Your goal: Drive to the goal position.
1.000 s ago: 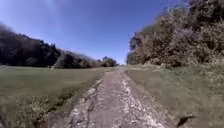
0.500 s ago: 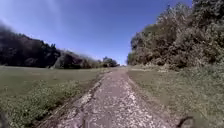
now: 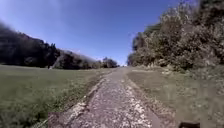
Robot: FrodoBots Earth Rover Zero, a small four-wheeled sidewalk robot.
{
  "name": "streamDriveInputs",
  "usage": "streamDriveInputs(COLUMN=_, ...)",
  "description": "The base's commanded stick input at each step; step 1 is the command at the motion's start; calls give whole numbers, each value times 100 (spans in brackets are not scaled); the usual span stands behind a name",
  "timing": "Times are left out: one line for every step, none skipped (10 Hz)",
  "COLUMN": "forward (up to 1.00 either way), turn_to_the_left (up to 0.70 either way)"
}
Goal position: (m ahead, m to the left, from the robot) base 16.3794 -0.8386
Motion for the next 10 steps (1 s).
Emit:
streamDriveInputs(forward=85, turn_to_the_left=0)
streamDriveInputs(forward=85, turn_to_the_left=0)
streamDriveInputs(forward=85, turn_to_the_left=0)
streamDriveInputs(forward=85, turn_to_the_left=0)
streamDriveInputs(forward=85, turn_to_the_left=0)
streamDriveInputs(forward=85, turn_to_the_left=0)
streamDriveInputs(forward=85, turn_to_the_left=0)
streamDriveInputs(forward=85, turn_to_the_left=0)
streamDriveInputs(forward=85, turn_to_the_left=0)
streamDriveInputs(forward=85, turn_to_the_left=0)
